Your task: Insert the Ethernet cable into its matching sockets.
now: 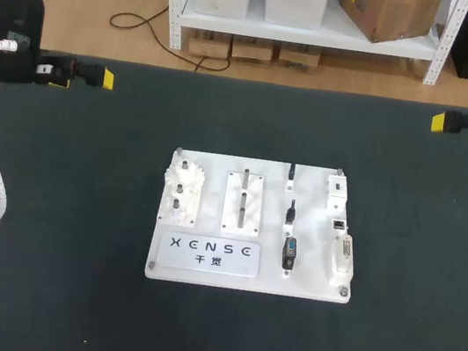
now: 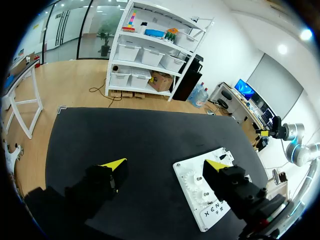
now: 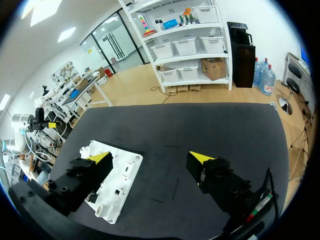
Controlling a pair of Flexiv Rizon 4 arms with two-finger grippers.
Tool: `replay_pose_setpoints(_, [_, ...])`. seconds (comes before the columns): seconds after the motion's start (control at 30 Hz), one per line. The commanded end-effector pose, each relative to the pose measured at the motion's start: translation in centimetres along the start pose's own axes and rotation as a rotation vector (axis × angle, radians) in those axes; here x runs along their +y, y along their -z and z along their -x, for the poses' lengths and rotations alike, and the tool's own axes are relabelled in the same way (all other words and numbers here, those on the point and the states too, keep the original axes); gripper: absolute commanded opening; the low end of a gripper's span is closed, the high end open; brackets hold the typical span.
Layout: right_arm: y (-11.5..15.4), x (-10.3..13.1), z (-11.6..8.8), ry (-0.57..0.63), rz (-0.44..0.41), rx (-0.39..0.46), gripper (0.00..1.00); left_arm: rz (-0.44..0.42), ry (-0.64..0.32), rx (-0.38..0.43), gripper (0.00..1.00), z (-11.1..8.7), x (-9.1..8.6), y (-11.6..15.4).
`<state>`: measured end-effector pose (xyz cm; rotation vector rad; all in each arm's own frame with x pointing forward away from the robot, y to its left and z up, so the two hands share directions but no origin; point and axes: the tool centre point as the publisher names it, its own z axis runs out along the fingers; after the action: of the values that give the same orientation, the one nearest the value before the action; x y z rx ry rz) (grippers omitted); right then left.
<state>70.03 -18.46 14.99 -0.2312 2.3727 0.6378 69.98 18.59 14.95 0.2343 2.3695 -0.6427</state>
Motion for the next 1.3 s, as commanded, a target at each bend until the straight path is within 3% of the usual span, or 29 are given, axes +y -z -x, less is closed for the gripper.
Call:
replay_pose_setpoints(0.03, [0.0, -0.1, 0.0, 0.001, 0.003, 0.001, 1.0, 0.008, 0.001, 0.006, 1.0, 0.1, -0.1, 0.0])
replay_pose_setpoints(0.33, [0.0, -0.1, 0.0, 0.001, 0.003, 0.001, 1.0, 0.008, 0.001, 0.006, 1.0, 0.1, -0.1, 0.0])
replay_pose_setpoints(0.47, [0.0, -0.1, 0.0, 0.001, 0.003, 0.001, 1.0, -0.081, -0.157, 0.004, 1.0, 0.6, -1.3, -0.9])
replay_pose_setpoints(0.73, [0.0, -0.1, 0.0, 0.001, 0.003, 0.001, 1.0, -0.37, -0.578, -0.052, 1.0, 0.5, -4.7, -2.5])
replay_pose_setpoints(0.83, [0.0, -0.1, 0.0, 0.001, 0.003, 0.001, 1.0, -0.402, -0.704, -0.026, 1.0, 0.0, -6.5, -3.0])
replay_pose_setpoints(1.07, [0.0, -0.1, 0.0, 0.001, 0.003, 0.001, 1.0, -0.522, -0.879, -0.022, 1.0, -2.5, -9.7, -3.3])
replay_pose_setpoints(1.3, [0.0, -0.1, 0.0, 0.001, 0.003, 0.001, 1.0, -0.578, -0.975, -0.008, 1.0, -5.5, -12.0, -3.4])
